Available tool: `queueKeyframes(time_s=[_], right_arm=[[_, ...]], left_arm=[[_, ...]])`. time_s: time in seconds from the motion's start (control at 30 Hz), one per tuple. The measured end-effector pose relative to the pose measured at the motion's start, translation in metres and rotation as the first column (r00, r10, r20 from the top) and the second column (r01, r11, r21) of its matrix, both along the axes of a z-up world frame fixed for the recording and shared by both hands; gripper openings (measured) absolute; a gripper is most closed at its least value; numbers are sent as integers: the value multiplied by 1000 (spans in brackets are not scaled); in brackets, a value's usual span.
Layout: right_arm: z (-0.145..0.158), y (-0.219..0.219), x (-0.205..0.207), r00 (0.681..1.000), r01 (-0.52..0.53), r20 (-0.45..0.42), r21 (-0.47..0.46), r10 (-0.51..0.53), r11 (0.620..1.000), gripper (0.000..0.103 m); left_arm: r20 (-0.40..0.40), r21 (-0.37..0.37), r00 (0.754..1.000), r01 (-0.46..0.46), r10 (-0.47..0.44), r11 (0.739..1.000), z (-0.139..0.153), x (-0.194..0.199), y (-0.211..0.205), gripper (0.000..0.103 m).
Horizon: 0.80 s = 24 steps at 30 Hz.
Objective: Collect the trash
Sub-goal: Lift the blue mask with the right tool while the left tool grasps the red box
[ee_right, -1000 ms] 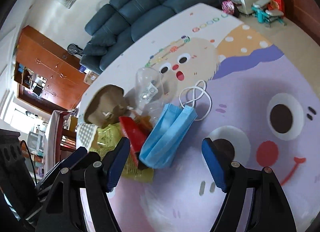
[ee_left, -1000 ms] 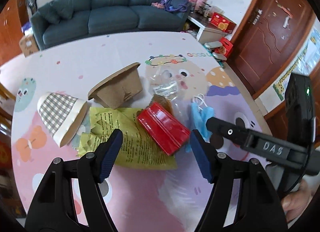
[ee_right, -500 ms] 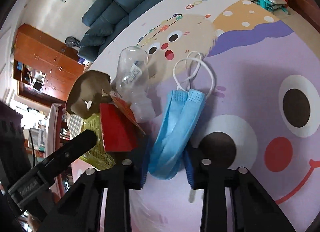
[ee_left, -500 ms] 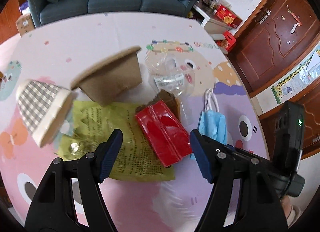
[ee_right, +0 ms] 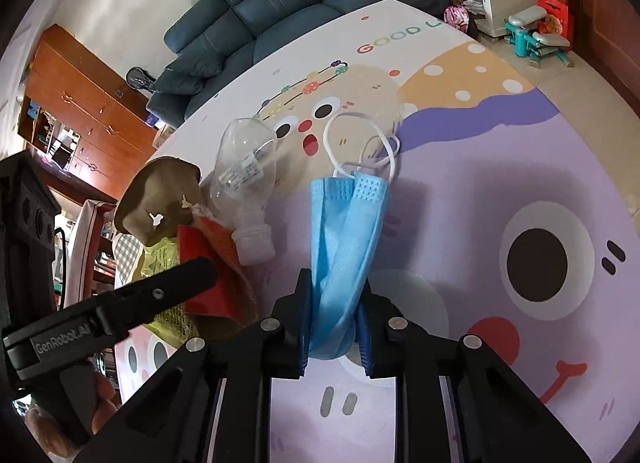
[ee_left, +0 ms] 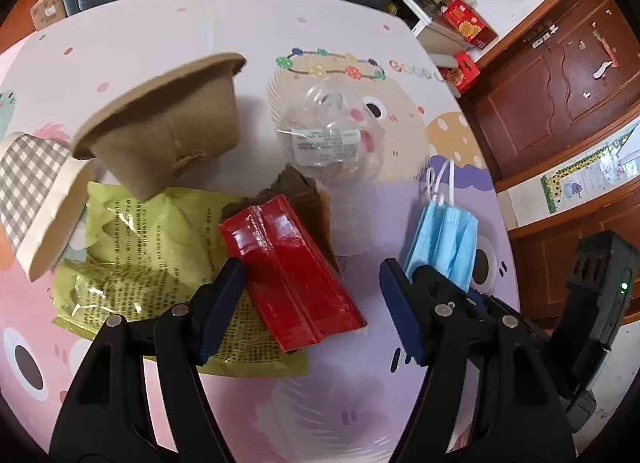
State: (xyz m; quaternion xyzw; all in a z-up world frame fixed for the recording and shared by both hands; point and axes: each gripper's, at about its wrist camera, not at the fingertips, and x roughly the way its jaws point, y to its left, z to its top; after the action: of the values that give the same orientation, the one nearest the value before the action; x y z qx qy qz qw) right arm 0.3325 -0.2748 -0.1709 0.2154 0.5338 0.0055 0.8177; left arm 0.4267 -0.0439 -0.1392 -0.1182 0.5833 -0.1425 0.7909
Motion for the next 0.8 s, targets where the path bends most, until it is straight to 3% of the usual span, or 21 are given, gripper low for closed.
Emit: queueKeyframes(time_s=[0.37,0.63,0.8], right_arm=[[1,0,-12,1000,-17,-6,2,17,1000,19],[-2,-1,-21,1000,-12,-14,17,12,1000,19],[-1,-2,-37,1000,-18,-17,21,18,1000,19]], left_arm=[[-47,125,999,22,-16,992,-17,0,-21,67],[-36,160,999,28,-23,987,-25,1,-31,67],[4,172,999,32,-33,985,-23,-5,-42,51]])
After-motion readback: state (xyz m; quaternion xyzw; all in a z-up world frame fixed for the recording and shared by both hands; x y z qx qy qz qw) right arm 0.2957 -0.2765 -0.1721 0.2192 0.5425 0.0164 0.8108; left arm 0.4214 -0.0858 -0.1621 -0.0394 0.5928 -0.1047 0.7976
